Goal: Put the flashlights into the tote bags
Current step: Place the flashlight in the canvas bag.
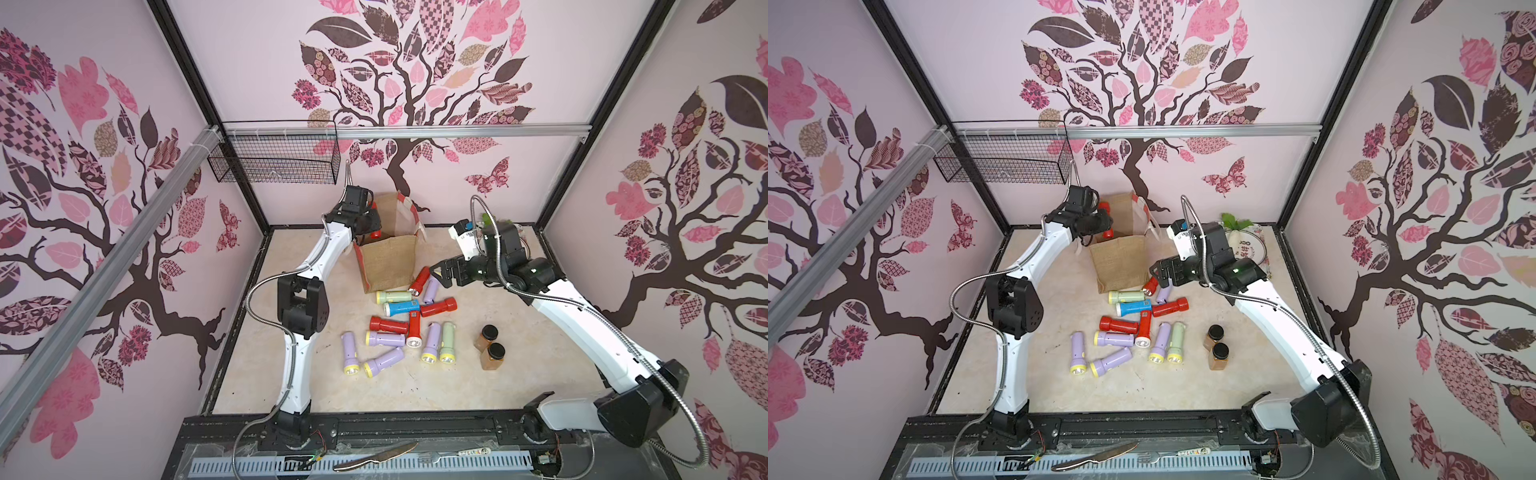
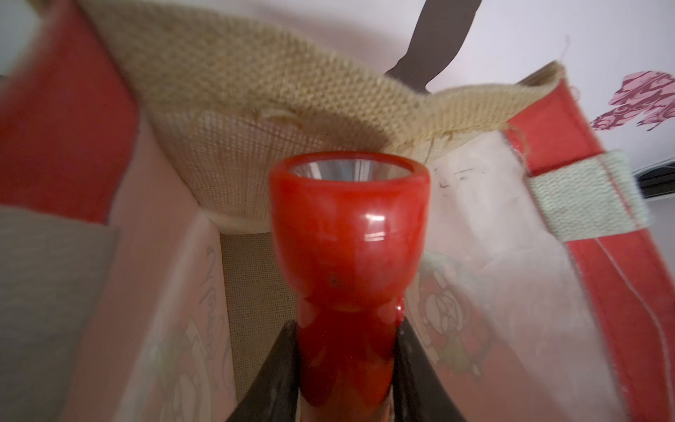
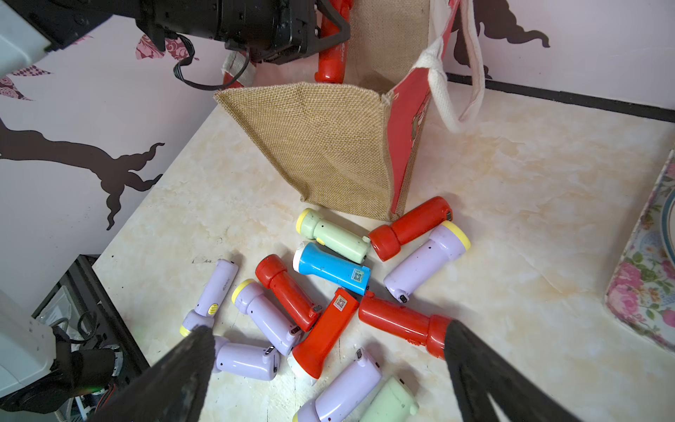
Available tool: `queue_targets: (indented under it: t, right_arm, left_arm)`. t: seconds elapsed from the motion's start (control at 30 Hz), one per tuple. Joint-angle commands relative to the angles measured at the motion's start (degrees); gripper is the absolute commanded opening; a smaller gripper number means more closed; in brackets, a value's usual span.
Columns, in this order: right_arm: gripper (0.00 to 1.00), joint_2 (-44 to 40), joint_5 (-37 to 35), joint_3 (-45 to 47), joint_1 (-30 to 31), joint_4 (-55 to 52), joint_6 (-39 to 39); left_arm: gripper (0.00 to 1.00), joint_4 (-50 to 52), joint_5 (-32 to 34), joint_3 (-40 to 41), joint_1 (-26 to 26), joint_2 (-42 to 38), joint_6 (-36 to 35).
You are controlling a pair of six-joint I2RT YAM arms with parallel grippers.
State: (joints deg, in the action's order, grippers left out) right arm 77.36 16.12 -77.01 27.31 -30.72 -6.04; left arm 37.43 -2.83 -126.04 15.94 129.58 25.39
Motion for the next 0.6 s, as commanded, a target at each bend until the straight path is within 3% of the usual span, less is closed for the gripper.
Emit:
queue_targets:
  t: [0.0, 0.2, 0.57]
  right_arm:
    - [1.0, 1.3, -0.54, -2.53, 0.2, 0.38, 0.3]
    - [1.0, 1.62, -0.68, -2.89, 0.26, 0.33, 0.24]
    - [1.0, 1.73, -1.24, -3.38, 0.27, 0.26, 0.24]
  left_arm:
    - [0.0, -1.26, 0.52, -3.34, -0.19, 0.95, -0.7]
    - [0.04, -1.57, 0.66, -2.66, -0.15, 1.73, -0.77]
    - [0.42, -3.35, 1.06, -1.42, -0.04, -1.01, -1.48]
